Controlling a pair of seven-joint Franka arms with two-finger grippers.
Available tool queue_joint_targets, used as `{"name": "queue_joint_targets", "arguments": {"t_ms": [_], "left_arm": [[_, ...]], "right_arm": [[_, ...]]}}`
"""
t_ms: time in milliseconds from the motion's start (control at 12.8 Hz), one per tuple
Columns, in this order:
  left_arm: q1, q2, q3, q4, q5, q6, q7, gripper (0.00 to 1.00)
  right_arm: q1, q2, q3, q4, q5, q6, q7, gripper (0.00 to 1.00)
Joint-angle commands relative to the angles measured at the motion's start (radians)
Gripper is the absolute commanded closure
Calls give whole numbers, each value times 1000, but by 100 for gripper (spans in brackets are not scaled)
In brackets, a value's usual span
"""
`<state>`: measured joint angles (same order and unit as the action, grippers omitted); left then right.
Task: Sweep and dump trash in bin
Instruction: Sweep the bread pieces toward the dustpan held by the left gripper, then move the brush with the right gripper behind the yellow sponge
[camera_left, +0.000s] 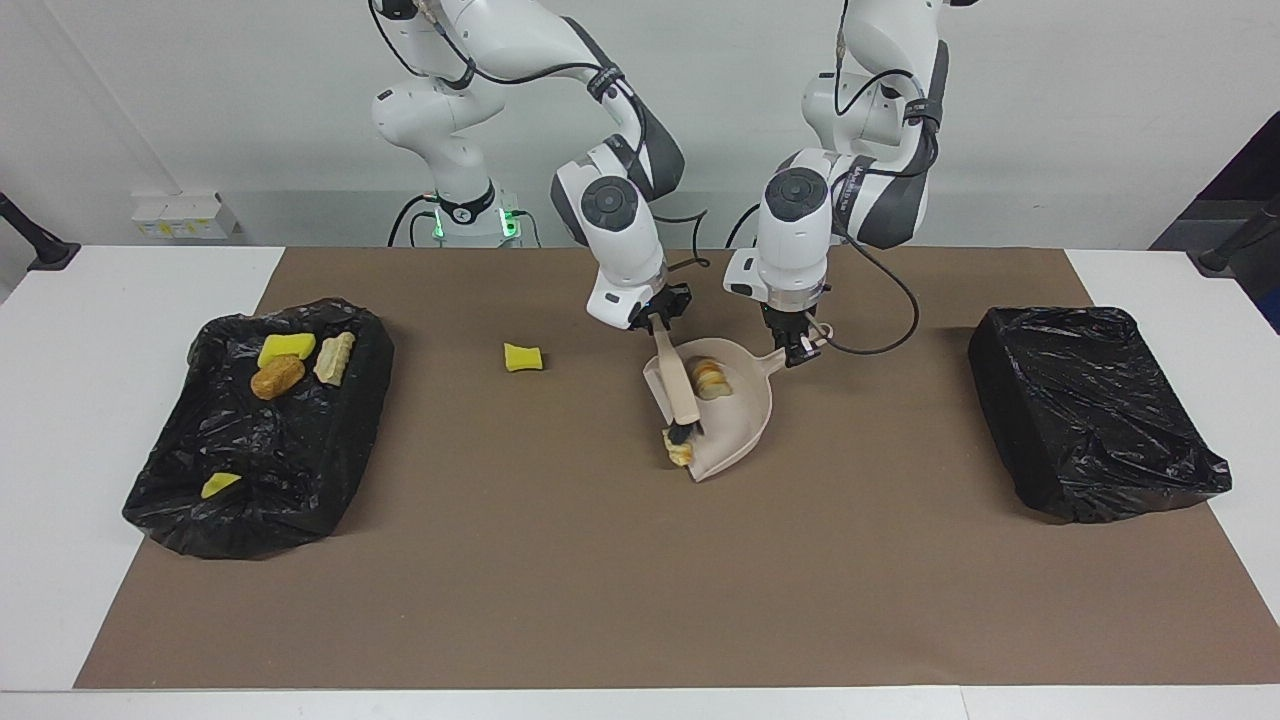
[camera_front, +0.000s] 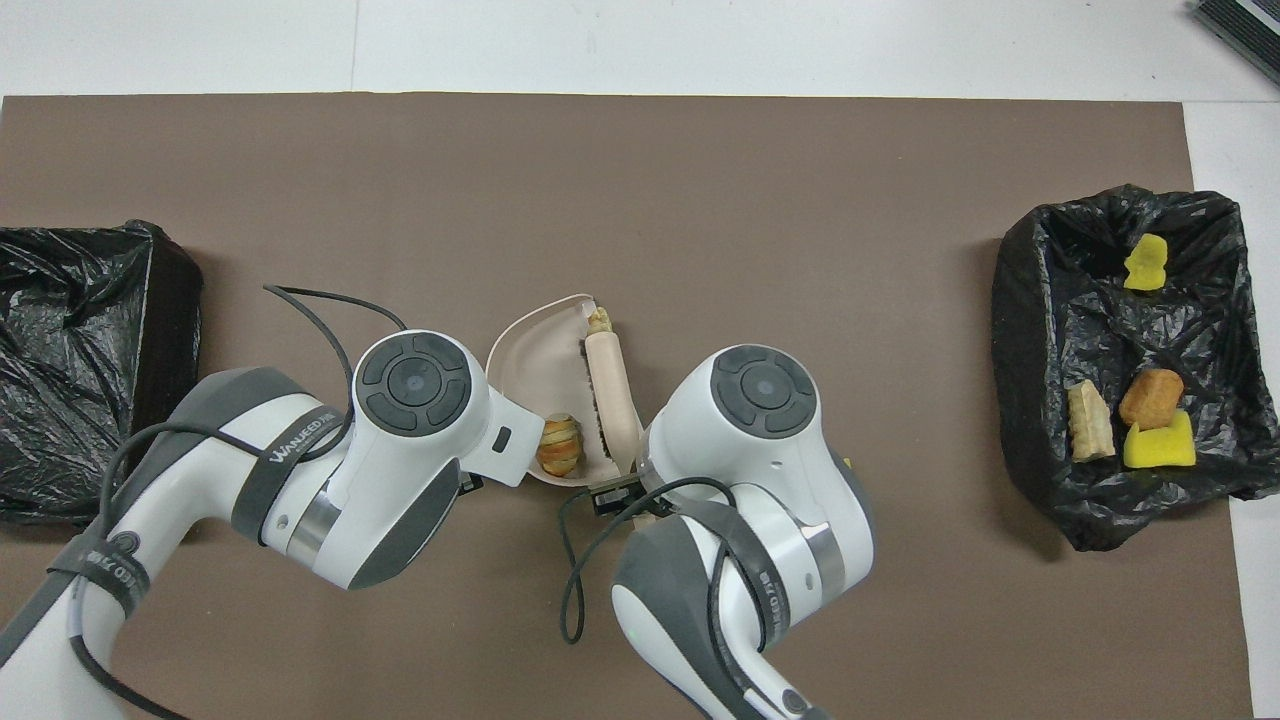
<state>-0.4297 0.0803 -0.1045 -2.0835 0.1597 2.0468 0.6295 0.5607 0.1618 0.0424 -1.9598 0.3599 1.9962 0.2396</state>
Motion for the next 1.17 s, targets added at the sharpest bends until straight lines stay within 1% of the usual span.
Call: {"name": "queue_joint_targets", "arguments": {"t_ms": [0, 156, 389, 545, 778, 934, 1012, 1090], "left_arm": [[-12, -19, 9, -24, 11, 29, -43, 100], [-14, -19, 9, -24, 9, 29, -50, 100], [-14, -19, 9, -24, 9, 29, -50, 100], [-14, -19, 9, -24, 7, 30, -50, 100], [-14, -19, 9, -24, 7, 36, -50, 100], [-12, -17, 9, -26, 6, 38, -50, 100], [-14, -17, 9, -24, 6, 38, -50, 100], [-14, -19, 9, -24, 6, 38, -50, 100]], "right_arm": [[-65, -44, -1, -4, -4, -103, -2, 100], [-106, -92, -7, -37, -57, -170, 44, 100], [-149, -171, -6, -140, -157, -208, 229, 100], [-189, -215, -4, -214, -177, -211, 376, 100], [-200, -254, -1, -249, -274, -313, 556, 100], [-200, -298, 1, -310, -283, -327, 659, 100], [-200, -347, 2, -388, -283, -301, 668, 100], [-193, -428, 4, -515, -268, -206, 670, 100]]}}
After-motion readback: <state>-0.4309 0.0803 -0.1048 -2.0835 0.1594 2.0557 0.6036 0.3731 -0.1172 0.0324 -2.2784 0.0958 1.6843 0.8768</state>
